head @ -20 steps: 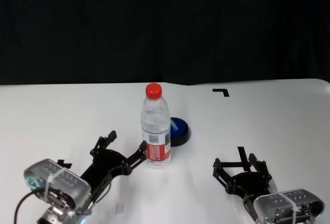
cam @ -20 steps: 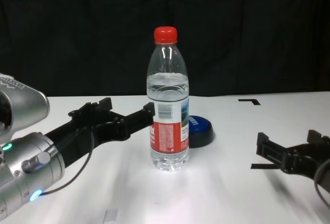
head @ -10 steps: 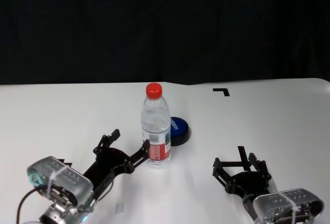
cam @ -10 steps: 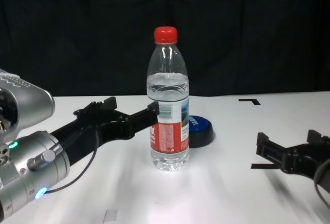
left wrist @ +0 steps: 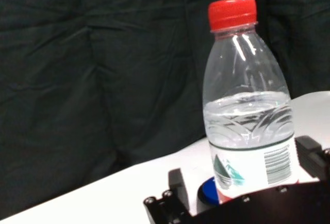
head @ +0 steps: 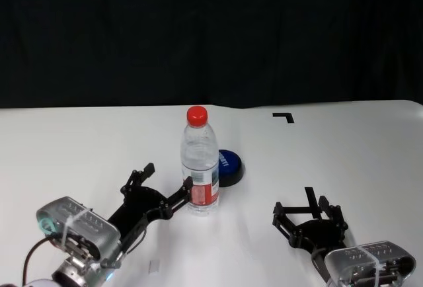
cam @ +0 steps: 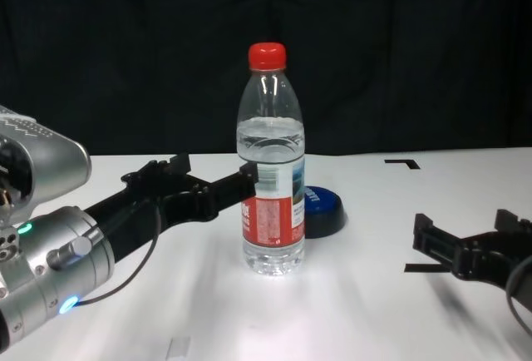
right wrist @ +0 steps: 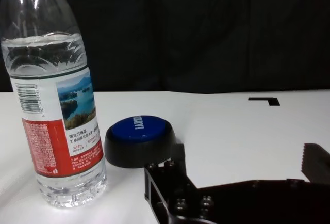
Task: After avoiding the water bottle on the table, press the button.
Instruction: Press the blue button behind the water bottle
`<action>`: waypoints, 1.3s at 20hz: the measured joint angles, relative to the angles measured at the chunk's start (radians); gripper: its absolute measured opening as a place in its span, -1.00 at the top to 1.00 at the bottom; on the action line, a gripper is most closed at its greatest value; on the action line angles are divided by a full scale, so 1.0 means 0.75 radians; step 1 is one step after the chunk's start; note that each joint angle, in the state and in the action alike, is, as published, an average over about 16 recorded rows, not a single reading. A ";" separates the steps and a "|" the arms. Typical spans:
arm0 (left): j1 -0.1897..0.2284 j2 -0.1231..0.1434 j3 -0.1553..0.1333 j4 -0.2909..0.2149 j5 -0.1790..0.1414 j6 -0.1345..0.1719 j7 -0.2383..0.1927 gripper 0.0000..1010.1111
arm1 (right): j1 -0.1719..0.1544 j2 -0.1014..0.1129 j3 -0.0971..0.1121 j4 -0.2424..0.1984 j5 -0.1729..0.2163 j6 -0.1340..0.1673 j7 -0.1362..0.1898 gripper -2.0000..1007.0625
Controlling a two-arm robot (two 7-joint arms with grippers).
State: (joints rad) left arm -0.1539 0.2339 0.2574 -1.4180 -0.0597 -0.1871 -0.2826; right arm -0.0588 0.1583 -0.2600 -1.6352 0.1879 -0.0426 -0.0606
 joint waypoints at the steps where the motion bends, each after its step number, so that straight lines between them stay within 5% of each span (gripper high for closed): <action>1: -0.002 0.000 0.001 0.002 0.000 0.000 -0.001 -1.00 | 0.000 0.000 0.000 0.000 0.000 0.000 0.000 -0.99; 26: -0.044 -0.005 0.022 0.047 -0.008 -0.012 -0.013 -1.00 | 0.000 0.000 0.000 0.000 0.000 0.000 0.000 -0.99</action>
State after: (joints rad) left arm -0.1870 0.2302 0.2739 -1.3829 -0.0659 -0.1959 -0.2926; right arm -0.0588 0.1583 -0.2600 -1.6352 0.1879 -0.0426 -0.0605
